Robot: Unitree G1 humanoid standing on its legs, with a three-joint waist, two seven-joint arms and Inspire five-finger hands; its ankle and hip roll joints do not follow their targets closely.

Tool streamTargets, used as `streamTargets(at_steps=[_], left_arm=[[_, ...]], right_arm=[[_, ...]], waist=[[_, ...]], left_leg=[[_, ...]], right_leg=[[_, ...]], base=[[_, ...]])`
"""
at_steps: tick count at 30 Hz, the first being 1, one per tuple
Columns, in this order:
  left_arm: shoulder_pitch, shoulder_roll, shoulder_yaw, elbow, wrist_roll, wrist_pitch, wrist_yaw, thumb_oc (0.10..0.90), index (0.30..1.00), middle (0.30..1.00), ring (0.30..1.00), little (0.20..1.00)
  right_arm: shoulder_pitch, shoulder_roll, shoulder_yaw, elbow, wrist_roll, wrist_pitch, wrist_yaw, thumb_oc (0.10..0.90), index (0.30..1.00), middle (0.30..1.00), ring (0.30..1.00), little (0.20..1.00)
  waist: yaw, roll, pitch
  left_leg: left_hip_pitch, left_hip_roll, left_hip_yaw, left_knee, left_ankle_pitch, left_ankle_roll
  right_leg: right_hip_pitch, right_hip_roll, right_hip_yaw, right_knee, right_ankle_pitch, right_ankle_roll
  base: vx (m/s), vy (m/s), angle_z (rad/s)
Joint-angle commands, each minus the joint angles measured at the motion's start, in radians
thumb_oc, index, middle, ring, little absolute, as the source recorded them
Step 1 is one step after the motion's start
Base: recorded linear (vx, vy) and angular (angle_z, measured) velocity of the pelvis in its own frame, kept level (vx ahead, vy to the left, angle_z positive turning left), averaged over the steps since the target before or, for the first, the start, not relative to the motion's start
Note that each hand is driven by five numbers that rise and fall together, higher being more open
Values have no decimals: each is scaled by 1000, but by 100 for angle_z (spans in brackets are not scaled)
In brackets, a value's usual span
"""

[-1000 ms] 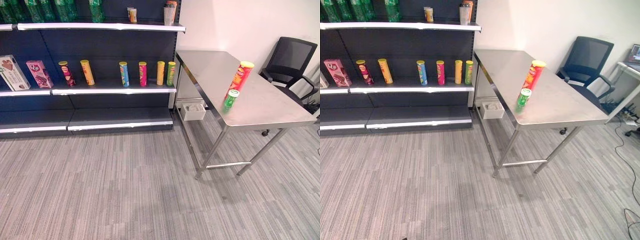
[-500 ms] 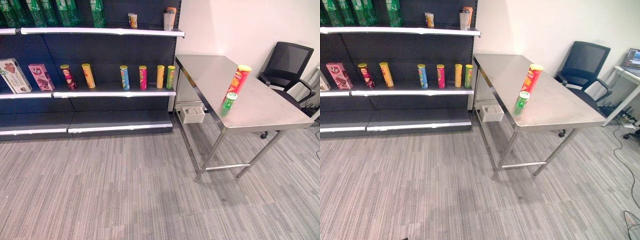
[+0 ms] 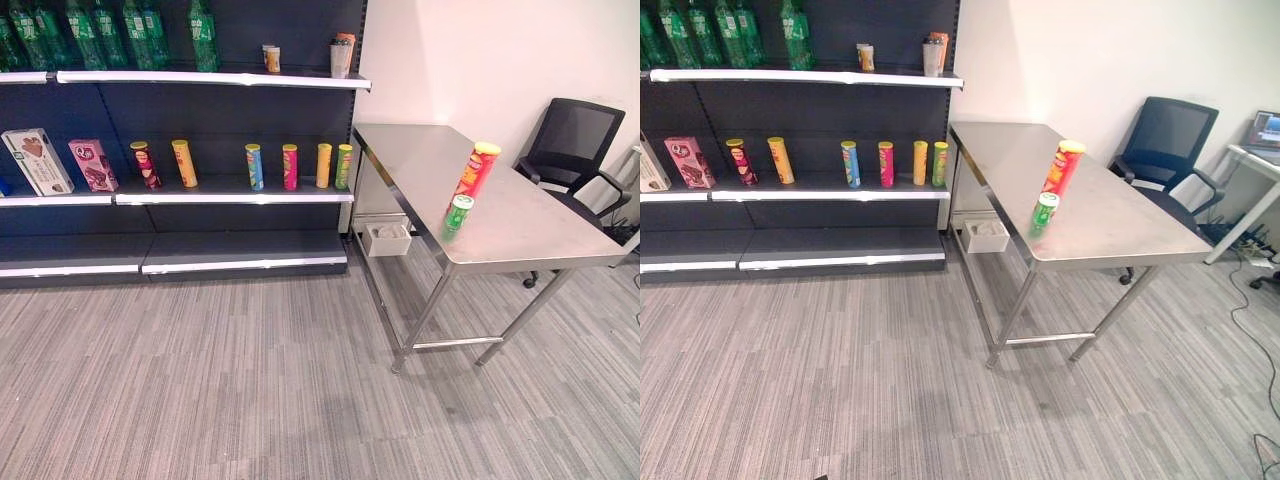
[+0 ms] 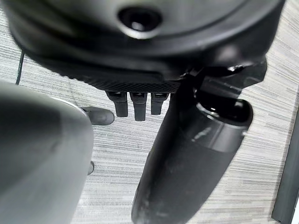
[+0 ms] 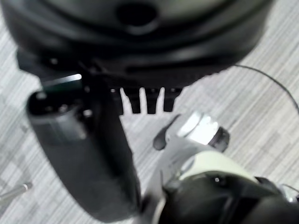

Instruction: Put the goods on the table back onto the shelves and tidy them up.

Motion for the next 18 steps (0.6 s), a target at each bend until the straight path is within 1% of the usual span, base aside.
streamTargets(at_steps=[1,2,3,4,5,6,7,8,9,10,11,13,15,16,18], left_arm=[[-99,-29,21,38,0,-21,-22,800,900,900,900,900],[-102,-27,19,35,-4,-22,-19,800,900,900,900,900],[-107,-27,16,32,-8,-23,-15,800,900,900,900,900],[-113,-25,13,27,-17,-26,-9,800,900,900,900,900],[-119,-22,17,19,-29,-34,4,800,900,900,900,900],[-119,-21,17,19,-29,-34,4,800,900,900,900,900],[-117,-19,26,16,-41,-38,13,800,900,900,900,900],[-114,-16,35,15,-51,-41,13,800,900,900,900,900],[-108,-13,47,14,-62,-40,16,800,900,900,900,900],[-103,-10,59,17,-66,-40,20,800,900,900,900,900],[-98,-9,68,19,-75,-38,24,800,900,900,900,900],[-94,-13,79,22,-104,-41,34,800,900,900,900,900],[-95,-20,84,15,-140,-50,45,800,900,900,900,900],[-94,-23,86,14,-146,-51,46,800,900,900,900,900],[-85,-29,92,15,-158,-54,51,800,900,900,900,900]], right_arm=[[-58,-32,-11,44,-28,-9,14,800,900,900,900,900],[-60,-29,-2,39,-29,-14,16,800,900,900,900,900],[-64,-28,4,37,-28,-19,19,800,900,900,900,900],[-67,-27,7,35,-28,-24,20,800,900,900,900,900],[-70,-26,16,31,-36,-29,21,800,900,900,900,900],[-70,-26,16,31,-36,-29,21,800,900,900,900,900],[-67,-27,18,32,-49,-35,22,800,900,900,900,900],[-65,-29,20,33,-60,-35,23,800,900,900,900,900],[-61,-33,21,29,-76,-37,22,800,900,900,900,900],[-58,-34,21,29,-94,-35,23,800,900,900,900,900],[-58,-36,22,29,-106,-36,22,800,900,900,900,900],[-58,-40,27,24,-118,-37,15,800,900,900,900,900],[-68,-52,28,15,-127,-40,0,800,900,900,900,900],[-70,-55,30,13,-133,-41,-4,800,900,900,900,900],[-65,-60,28,12,-152,-40,-7,800,900,900,900,900]], waist=[[35,28,7],[38,21,16],[39,12,29],[40,2,49],[37,-13,76],[35,-13,74],[27,-18,83],[22,-21,86],[19,-26,86],[19,-29,84],[19,-27,82],[25,-11,92],[26,3,111],[26,8,115],[27,19,112]], left_leg=[[45,20,31,18,-69,-31],[28,19,31,54,-76,-29],[-16,19,32,125,-88,-34],[-67,21,36,205,-82,-46],[-150,33,47,333,-41,-82],[-155,34,45,338,-43,-82],[-177,52,59,363,-20,-96],[-197,67,76,368,-16,-96],[-214,81,95,346,-25,-88],[-227,86,97,316,-36,-80],[-228,88,85,275,-32,-74],[-268,113,33,199,33,-82],[-322,141,-14,107,78,-98],[-341,155,-17,75,92,-103],[-361,175,17,44,112,-110]], right_leg=[[-67,-32,53,71,1,124],[-67,-34,53,77,-3,119],[-70,-38,52,84,-7,111],[-72,-41,51,93,-7,103],[-72,-44,50,100,-7,88],[-74,-43,49,101,-7,88],[-71,-44,47,100,-11,84],[-69,-49,43,100,-16,83],[-70,-57,40,103,-19,84],[-74,-63,40,106,-24,87],[-83,-66,41,112,-31,90],[-94,-61,56,125,-50,90],[-97,-66,85,147,-87,90],[-91,-68,98,152,-103,90],[-72,-75,118,160,-128,94]], base=[[-36,-32,-1],[-82,-37,-1],[-129,-51,4],[-161,-75,7],[-117,-61,18],[-49,-33,31],[20,9,42],[47,27,33],[76,39,31],[108,63,28],[126,83,22],[122,112,3],[178,121,11],[255,113,0],[328,127,-10]])
